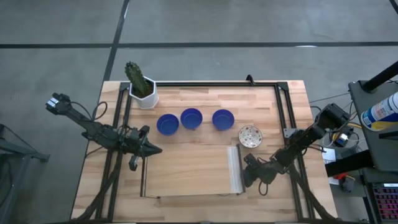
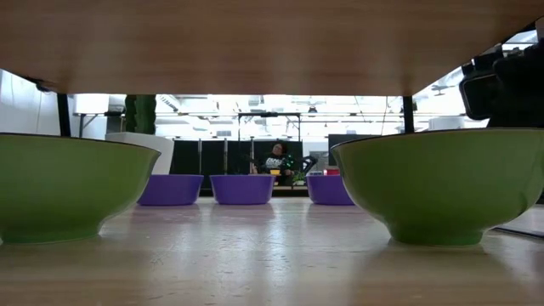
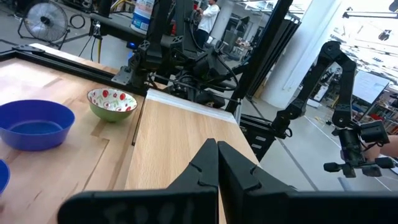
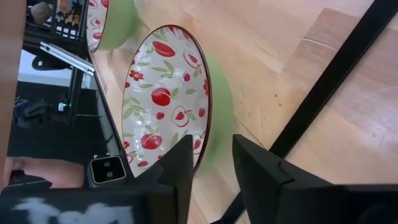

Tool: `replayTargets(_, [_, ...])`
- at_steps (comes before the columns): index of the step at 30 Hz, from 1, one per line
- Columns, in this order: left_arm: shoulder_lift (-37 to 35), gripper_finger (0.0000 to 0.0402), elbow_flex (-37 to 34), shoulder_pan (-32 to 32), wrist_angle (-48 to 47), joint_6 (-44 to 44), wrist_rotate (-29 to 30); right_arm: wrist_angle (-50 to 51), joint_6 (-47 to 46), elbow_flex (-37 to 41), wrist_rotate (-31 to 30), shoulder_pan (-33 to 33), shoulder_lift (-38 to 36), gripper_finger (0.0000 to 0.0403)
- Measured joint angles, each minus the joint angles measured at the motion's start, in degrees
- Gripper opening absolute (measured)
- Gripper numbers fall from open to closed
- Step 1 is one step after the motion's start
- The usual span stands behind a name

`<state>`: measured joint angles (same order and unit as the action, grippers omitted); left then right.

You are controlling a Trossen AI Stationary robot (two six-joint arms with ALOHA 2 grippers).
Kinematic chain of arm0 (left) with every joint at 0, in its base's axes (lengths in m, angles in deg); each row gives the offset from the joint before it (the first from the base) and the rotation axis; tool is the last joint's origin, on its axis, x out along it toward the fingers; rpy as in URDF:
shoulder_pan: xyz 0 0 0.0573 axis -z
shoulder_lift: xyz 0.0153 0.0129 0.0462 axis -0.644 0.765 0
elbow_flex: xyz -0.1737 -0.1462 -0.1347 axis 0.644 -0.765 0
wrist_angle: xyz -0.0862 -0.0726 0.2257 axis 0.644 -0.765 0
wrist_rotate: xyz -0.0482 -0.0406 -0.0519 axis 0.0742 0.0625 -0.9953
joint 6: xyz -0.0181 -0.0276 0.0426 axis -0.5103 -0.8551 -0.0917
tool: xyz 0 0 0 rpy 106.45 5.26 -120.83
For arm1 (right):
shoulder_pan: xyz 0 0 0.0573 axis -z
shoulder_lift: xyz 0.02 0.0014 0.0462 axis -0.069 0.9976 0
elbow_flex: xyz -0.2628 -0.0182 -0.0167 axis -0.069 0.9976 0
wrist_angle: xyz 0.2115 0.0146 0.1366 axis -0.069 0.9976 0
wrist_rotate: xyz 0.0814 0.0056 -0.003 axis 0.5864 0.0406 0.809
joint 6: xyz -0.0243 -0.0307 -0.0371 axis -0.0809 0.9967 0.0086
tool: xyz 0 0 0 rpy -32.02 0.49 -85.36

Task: Pick & Place Mini bowls
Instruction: Put the bottom right green bowl on the shelf

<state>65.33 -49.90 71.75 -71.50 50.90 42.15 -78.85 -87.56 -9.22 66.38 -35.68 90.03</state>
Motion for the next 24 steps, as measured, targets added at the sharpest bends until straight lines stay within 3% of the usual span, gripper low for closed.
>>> replayTargets(9, [0.0,0.0000,0.0,0.0,-0.4,0.0,0.0,1.5,-1.0,0.0,0.4,0.0,0.0,0.0015])
replayTargets(24, [0.0,0.0000,0.0,0.0,-0.4,0.1,0.0,4.5,-1.0,0.1,-1.1,-0.1,-3.2,0.0009])
